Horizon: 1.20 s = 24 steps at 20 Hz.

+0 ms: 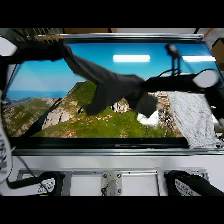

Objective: Fold the clothes and pants, and hang the long-sleeved shirts on hangers.

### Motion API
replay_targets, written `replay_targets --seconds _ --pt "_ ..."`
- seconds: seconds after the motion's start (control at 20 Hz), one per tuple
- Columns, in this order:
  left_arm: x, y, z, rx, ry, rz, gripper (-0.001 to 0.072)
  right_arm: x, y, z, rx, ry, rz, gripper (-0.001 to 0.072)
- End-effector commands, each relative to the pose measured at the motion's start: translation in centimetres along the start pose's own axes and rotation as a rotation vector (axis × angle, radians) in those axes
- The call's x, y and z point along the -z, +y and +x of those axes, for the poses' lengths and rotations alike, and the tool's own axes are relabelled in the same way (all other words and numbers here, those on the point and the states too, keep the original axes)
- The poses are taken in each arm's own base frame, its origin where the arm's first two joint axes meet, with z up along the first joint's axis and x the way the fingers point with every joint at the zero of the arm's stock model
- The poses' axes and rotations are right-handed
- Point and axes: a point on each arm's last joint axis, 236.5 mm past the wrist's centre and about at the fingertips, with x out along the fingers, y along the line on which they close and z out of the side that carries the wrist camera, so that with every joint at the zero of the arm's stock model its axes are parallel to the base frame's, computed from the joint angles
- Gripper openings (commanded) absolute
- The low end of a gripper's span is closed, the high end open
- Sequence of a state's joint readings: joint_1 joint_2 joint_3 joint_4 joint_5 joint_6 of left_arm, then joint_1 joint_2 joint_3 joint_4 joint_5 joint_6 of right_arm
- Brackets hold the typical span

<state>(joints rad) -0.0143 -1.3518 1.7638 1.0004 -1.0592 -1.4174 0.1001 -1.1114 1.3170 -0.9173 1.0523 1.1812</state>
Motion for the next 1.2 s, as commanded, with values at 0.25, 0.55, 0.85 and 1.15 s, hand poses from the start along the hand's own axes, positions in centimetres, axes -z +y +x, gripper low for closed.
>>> replay_targets --seconds 0.25,0.55,0.85,1.15 --pt "-4.7 -16.1 -24.5 0.134 -0.476 0.284 0.0003 -1.7 9.2 -16.9 0.054 -0.201 -0.083 0.0016" --pt "-3.8 -15.7 -20.9 0.154 -0.38 0.268 0.0003 4.1 9.4 -15.0 0.014 0.05 0.109 0.0016" --pt "0.9 -4.7 0.3 0.061 -0.058 0.056 0.0004 9.6 6.0 -1.7 -0.03 0.364 0.231 0.0017" --pt "2.7 3.2 12.4 -0.004 0.032 -0.127 0.0669 3.6 -6.5 9.8 0.125 0.141 0.333 0.0693"
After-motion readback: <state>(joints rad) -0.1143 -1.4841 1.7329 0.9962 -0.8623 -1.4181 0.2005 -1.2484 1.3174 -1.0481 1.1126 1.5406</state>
